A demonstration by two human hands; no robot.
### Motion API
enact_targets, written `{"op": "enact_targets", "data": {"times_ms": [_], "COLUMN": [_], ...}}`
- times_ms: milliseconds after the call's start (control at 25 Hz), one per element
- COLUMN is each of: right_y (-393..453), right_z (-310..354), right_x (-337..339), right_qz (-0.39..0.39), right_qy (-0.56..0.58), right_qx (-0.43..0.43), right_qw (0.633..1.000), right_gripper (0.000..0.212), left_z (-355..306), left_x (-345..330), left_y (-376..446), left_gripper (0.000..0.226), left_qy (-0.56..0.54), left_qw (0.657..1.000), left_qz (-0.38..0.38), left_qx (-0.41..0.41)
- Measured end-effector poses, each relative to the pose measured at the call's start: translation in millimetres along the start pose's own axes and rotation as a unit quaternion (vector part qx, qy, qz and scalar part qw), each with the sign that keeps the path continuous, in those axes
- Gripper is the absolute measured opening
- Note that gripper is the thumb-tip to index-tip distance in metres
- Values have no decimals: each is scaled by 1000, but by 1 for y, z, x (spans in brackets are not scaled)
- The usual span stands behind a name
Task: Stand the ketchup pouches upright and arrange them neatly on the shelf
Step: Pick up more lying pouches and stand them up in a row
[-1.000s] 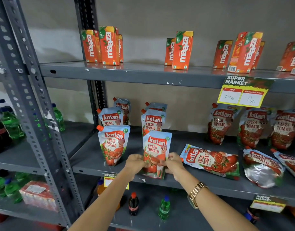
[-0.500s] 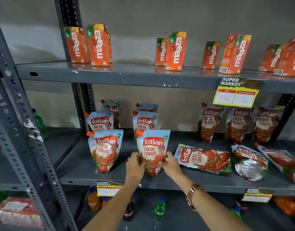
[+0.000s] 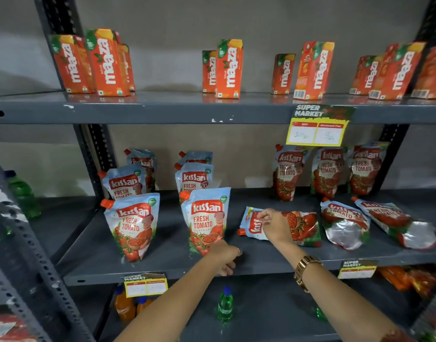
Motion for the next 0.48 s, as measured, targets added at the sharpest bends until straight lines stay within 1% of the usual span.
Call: {"op": "enact_targets", "data": {"times_ms": [80, 120, 280, 360, 480], "right_y": [7, 9, 24, 42, 65], "right_z": [-10, -16, -29, -38, -61], "right_x": [21, 32, 72, 91, 112], "right_qz": [1, 2, 6, 24, 75], "right_qy": [-18, -27, -56, -56, -86], "right_qx": [4, 10, 46, 54, 27], "right_qw": [1000, 1000, 997, 997, 993], "right_gripper": [34, 34, 31, 29, 27], "left_z": [-17, -25, -45, -55, -71], "left_x": [-14, -23, -55, -72, -103], "left_y": [10, 15, 27, 30, 37], "left_gripper": [38, 39, 34, 38, 48], "left_qy": [-26, -36, -91, -144, -233], "left_qw": [999, 999, 995, 989, 972], "left_qz": [-16, -21, -39, -19, 19], "left_qx": [-24, -27, -28, -30, -15]}}
Point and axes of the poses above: each hand's wrist, its own y-axis towards the middle knuckle, its own x-axis out of the back of the hand, z = x × y, the point moved 4 cm from there along y, towards the middle knuckle, and after that the axes turned 8 degrees about z, right-handed, at the moved point
